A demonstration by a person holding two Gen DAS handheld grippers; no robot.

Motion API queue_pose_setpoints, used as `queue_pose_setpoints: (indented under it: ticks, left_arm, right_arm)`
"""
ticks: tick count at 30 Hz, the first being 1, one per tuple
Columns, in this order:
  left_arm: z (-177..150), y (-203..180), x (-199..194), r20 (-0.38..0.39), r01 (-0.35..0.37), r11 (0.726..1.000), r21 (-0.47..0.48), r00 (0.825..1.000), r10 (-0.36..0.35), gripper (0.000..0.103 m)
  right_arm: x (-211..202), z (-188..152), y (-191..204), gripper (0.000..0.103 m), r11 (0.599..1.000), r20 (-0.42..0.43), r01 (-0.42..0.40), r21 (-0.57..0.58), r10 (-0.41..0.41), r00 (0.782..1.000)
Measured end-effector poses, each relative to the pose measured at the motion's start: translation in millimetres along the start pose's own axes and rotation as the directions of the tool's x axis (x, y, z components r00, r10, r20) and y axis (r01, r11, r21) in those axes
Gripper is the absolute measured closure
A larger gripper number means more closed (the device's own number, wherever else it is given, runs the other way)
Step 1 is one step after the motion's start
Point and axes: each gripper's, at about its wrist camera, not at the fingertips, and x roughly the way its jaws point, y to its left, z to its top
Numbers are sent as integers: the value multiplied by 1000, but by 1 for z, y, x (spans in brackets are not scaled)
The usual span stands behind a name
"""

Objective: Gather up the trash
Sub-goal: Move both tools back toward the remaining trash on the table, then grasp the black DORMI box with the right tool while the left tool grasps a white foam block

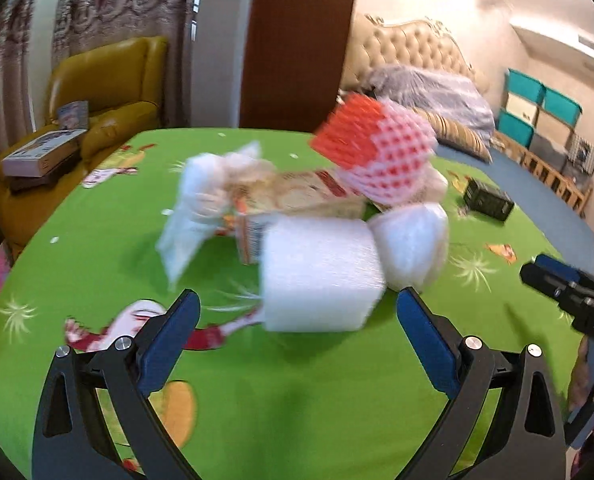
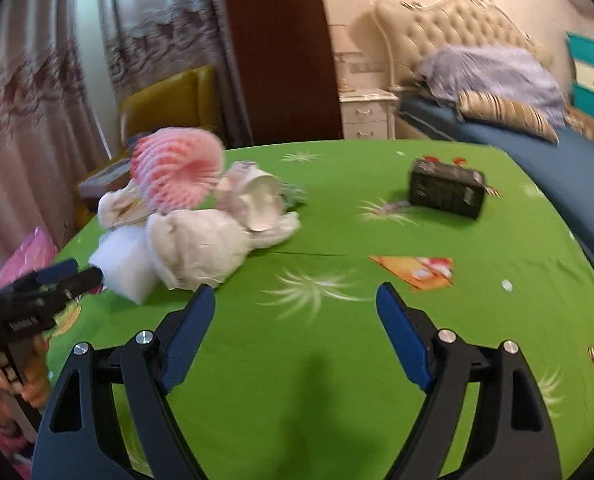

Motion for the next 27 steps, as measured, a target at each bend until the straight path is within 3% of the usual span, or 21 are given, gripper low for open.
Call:
queue_pose_setpoints:
  ticks: [5,8,13,19,23,27]
  left_arm:
    - [-1,-12,2,-13,-44,997,66,999,45,10]
    - [0,-11,9,-47,-32,998,62,998,35,10]
    - [-1,-8,21,-110,-112,992,59,987,118,10]
    - [-2,-8,20,-106,-142,988,66,983,149,10]
    - [-2,-4,28,-150,-144,988,55,977,151,10]
    - [-3,-5,28,-149,-146,988,60,977,153,10]
  right_arm:
    - [3,11,-18,23,998,-17,55,-26,-55,998]
    - [14,20,-52,23,995,-41,93,19,-92,995]
    - [51,44,-109,23,984,-129,161,72,-151,980]
    - [101,71,-138,23,979,-216,200,-21,-200,956]
    - [122,84,-144,15,985,-248,119,-125,-147,958]
    - [141,95,-149,13,975,-278,27,-222,-90,956]
